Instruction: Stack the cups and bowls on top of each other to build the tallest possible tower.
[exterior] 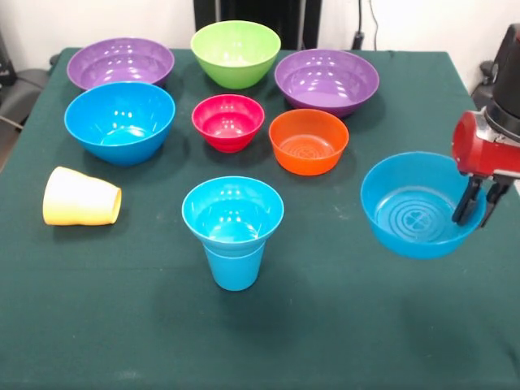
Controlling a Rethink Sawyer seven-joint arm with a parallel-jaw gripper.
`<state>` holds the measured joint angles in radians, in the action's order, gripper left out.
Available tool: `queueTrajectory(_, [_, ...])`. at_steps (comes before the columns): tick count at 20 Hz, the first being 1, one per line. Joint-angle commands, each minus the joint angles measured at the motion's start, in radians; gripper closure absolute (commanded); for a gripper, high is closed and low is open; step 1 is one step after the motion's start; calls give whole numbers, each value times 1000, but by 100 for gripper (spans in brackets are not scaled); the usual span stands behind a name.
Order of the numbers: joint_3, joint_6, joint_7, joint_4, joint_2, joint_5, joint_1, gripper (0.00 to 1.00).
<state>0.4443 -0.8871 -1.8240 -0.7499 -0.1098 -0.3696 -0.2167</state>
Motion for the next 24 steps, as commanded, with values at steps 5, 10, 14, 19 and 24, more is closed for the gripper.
queueTrajectory(5, [42, -312, -102, 319, 49, 7, 82, 100])
queueTrajectory(10, [47, -336, -31, 294, 5, 34, 95, 100])
queueTrajectory(14, [46, -370, 10, 282, -14, 42, 104, 100])
queueTrajectory(19, [39, -358, 62, 229, -53, 68, 110, 100])
queueTrajectory(24, [15, -274, 127, 137, -98, 104, 122, 100])
